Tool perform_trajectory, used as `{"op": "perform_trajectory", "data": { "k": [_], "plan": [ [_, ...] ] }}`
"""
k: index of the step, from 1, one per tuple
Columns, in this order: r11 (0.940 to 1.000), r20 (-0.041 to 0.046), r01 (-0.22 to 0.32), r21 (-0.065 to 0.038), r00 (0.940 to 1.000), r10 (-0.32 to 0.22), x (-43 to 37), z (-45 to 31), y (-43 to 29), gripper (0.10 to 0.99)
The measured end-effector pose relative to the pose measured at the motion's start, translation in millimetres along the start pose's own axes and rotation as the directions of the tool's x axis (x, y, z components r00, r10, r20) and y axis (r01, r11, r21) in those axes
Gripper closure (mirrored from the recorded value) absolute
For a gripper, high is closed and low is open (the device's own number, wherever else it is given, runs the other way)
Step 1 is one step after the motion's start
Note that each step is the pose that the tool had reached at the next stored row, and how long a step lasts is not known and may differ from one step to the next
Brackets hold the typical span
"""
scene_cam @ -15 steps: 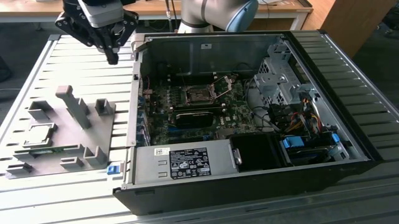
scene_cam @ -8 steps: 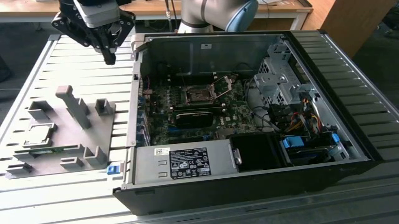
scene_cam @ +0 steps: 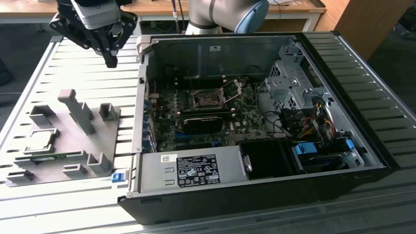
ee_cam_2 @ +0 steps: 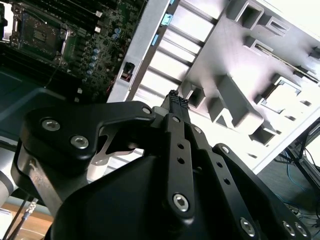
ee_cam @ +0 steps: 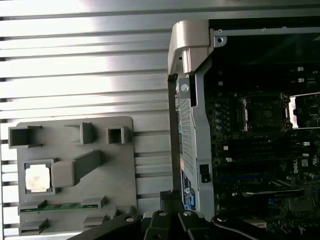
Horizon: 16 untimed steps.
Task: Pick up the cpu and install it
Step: 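Reach for the cpu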
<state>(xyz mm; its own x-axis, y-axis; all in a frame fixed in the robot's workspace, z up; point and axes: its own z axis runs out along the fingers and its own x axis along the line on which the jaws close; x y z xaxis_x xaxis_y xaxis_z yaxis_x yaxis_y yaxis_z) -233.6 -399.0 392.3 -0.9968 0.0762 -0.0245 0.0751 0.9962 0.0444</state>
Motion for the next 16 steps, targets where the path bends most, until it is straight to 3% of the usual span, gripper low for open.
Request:
{"op": "perform_trajectory", "data": {
  "k": [16],
  "plan": [
    [1.0000, 0.0000, 0.000, 0.000, 1.0000, 0.000, 11.8, 0.1, -0.9, 0.980]
  ]
}}
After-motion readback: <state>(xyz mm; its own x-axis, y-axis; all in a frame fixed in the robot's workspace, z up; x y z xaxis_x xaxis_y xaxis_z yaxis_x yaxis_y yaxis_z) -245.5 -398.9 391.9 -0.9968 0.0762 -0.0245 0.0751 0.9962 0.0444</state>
